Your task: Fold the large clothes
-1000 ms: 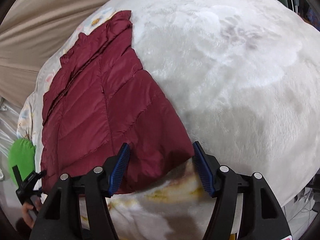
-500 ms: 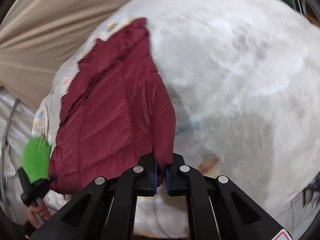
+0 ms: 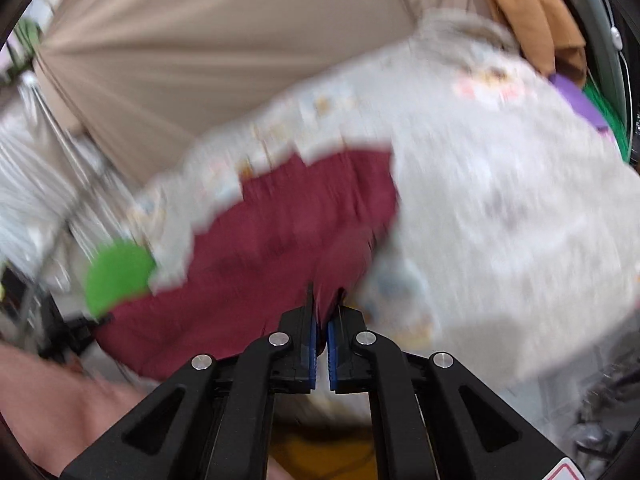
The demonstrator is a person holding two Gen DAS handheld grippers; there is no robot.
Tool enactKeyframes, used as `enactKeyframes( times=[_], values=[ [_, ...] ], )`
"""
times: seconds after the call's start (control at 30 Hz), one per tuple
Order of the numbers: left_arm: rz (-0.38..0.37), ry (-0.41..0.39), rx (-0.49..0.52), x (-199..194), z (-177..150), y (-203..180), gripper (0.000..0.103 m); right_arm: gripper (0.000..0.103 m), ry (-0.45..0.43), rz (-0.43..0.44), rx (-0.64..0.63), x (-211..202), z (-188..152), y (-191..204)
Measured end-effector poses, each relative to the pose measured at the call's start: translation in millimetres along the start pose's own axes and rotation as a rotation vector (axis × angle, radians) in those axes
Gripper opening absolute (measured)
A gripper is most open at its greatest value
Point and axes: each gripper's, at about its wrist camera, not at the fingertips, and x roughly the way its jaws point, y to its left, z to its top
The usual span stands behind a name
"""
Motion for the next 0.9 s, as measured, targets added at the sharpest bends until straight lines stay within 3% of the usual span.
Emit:
enactKeyframes(
  times=[0.17, 0.3, 0.43, 0.63, 0.9],
  values=[
    [-0.008, -0.097, 0.072, 42.0, 66.3, -37.8, 0.004, 0.003, -0.136, 0.086, 0.081, 52.7, 74.0, -8.5],
    [0.077, -0.070, 0.086, 120.8, 108.6, -49.1, 0.004, 0.003, -0.124, 0.068, 0.135, 124.8, 116.7, -14.7],
    [0.189, -0.013, 0.103, 200.4, 131.0, -53.0, 0.004, 0.003, -0.073, -0.016, 0.165, 200.8, 147.4, -17.2],
    [0.342, 0.070, 0.181, 302.0, 132.4, -48.9, 0.005, 0.003, -0.001, -0.141, 0.186, 278.2, 154.1, -38.7],
    [0.386, 0.124, 0.209, 355.9, 134.6, -43.0, 0.008, 0.004, 0.090, -0.251, 0.159, 336.1, 148.1, -54.6]
  ],
)
